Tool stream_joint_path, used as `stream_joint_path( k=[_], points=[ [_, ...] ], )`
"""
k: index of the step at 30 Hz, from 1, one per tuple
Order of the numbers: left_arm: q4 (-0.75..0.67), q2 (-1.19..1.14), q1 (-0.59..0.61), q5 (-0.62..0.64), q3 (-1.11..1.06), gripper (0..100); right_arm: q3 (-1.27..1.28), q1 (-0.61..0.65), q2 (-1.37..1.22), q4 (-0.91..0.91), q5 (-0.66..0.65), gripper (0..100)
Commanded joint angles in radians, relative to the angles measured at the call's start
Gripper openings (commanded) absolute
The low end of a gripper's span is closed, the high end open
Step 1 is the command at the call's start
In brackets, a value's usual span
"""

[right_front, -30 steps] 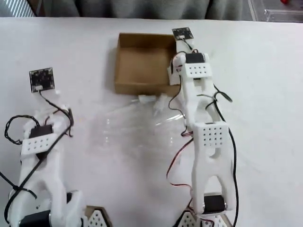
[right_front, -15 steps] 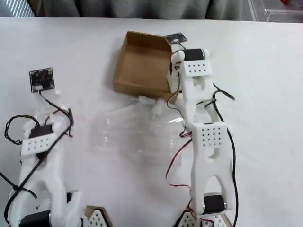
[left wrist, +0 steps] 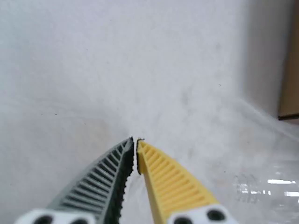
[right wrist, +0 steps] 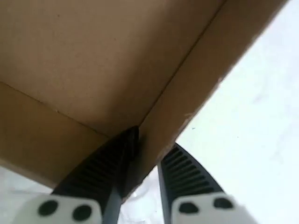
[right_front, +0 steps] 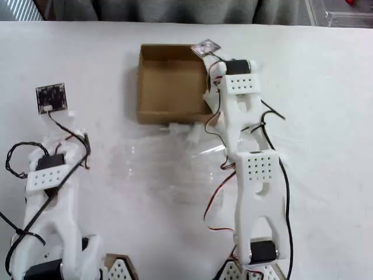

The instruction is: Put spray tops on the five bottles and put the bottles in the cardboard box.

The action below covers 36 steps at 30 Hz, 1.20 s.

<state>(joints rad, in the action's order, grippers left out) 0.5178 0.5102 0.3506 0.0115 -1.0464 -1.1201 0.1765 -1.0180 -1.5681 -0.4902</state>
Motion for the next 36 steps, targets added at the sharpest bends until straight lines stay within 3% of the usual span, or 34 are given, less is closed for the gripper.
stream_joint_path(
  k=[1, 5, 16, 24, 30, 36],
  points=[
    [-0.020, 0.001, -0.013, 0.014, 0.035, 2, -0.066, 0.002, 0.024, 0.010, -0.034, 1.6],
    [-0.020, 0.001, -0.015, 0.014, 0.035, 2, -0.089, 0.002, 0.022, 0.007, -0.092, 1.6],
    [-0.023, -0.001, -0.015, 0.014, 0.035, 2, -0.092, 0.021, 0.028, -0.137, 0.147, 1.6],
    [-0.023, 0.001, -0.015, 0.014, 0.032, 2, -0.092, 0.018, 0.022, -0.131, 0.152, 2.2],
    [-0.023, 0.001, -0.015, 0.014, 0.032, 2, -0.094, 0.015, 0.022, -0.131, 0.153, 18.0],
    [-0.023, 0.002, -0.015, 0.014, 0.031, 2, -0.117, 0.019, 0.067, -0.150, 0.152, 20.4]
  ],
)
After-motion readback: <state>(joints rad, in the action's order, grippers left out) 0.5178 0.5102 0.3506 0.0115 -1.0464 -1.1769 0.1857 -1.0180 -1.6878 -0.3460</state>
